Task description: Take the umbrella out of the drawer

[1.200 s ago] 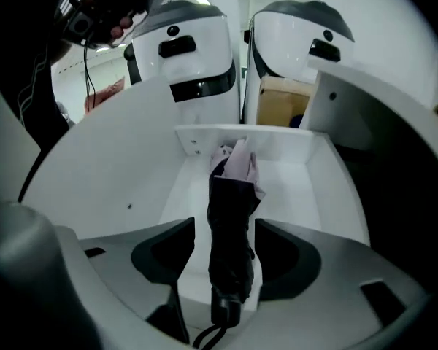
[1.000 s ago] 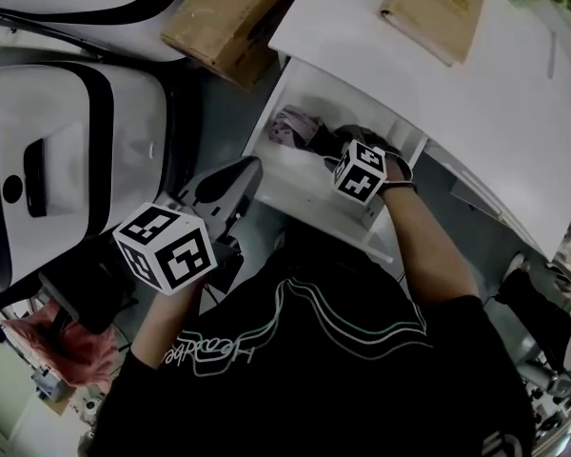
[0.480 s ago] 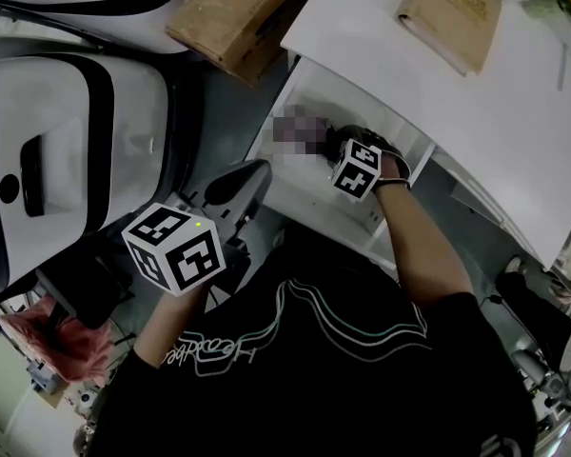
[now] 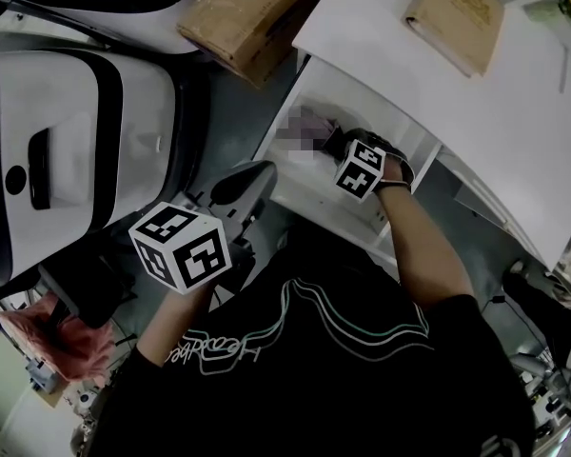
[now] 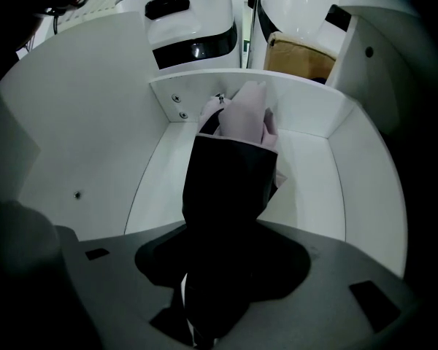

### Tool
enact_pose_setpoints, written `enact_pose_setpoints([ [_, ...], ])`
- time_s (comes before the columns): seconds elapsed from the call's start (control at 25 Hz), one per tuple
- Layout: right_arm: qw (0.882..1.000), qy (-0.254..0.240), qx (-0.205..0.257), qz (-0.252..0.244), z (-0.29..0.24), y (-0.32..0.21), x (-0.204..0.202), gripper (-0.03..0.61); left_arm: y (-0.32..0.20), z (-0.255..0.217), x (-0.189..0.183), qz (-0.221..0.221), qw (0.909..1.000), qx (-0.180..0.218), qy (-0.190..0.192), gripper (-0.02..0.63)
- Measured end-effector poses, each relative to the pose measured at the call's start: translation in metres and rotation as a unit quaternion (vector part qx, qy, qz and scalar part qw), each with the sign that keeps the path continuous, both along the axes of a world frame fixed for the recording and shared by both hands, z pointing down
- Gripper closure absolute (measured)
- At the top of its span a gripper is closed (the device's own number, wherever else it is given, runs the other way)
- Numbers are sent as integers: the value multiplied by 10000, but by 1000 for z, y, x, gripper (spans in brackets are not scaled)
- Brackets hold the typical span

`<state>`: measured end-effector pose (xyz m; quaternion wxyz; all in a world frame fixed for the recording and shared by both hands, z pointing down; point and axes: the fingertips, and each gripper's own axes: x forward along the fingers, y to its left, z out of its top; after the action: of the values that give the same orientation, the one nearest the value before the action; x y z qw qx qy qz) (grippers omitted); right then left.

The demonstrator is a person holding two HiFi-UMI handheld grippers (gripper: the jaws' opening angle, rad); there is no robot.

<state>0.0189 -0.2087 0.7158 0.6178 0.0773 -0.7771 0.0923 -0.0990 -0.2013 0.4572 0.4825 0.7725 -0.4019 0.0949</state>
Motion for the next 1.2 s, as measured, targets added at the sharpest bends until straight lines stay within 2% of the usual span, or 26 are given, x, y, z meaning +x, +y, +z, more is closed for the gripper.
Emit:
enact_pose_setpoints([
  [0.36,9997,44,78,246,-24,11,2,370,18,-15,-1,75,9999,134,45,594],
  [0.68,9952,-257,370,864,-82,24,9,370,56,-43,-2,183,9989,436,80,594],
  [0.96,9832,-859,810,1391,-168,50,10,370,105,-83,1,323,9961,815,124,594],
  [1.2,9636,-1521,1159,1871,-240,94,11,370,149,-115,4,414,9930,1102,124,594],
])
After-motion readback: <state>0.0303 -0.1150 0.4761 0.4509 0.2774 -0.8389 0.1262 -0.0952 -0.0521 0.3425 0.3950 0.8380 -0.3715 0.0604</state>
